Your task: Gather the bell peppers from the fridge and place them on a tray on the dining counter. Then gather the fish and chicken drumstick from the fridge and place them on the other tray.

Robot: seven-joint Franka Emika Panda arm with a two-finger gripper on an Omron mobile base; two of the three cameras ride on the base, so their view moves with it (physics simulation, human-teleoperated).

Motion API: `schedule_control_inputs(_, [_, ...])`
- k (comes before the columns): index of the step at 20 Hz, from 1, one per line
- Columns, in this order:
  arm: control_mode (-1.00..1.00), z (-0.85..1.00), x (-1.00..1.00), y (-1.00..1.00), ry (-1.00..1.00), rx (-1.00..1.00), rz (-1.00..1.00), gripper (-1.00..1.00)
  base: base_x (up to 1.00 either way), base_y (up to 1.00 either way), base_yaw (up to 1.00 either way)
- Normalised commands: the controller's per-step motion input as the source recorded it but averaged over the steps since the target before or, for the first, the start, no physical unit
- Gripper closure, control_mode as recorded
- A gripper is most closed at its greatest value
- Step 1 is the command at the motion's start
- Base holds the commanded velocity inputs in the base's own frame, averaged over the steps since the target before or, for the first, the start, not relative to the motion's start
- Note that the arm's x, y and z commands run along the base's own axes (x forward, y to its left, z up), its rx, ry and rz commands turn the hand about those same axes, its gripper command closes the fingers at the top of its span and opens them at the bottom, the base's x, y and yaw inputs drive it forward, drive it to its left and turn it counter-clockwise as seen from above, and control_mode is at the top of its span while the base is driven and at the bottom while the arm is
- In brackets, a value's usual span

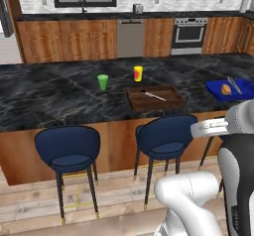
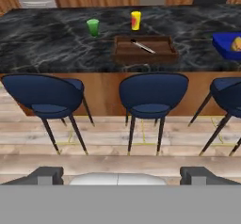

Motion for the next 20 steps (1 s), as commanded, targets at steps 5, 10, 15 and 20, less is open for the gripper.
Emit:
schedule_control_inputs(5, [1.0,0.0,0.0,0.0,0.0,0.0,0.0,-1.0,-0.22,1.0,0.0])
schedule_control_inputs(10, [1.0,0.0,0.0,0.0,0.0,0.0,0.0,-1.0,-0.41,1.0,0.0])
schedule_control_inputs(15, [1.0,0.0,0.0,0.0,0.0,0.0,0.0,-1.0,0.0,1.0,-0.08])
schedule_control_inputs(20, [1.0,0.0,0.0,0.0,0.0,0.0,0.0,-1.0,0.01,1.0,-0.09])
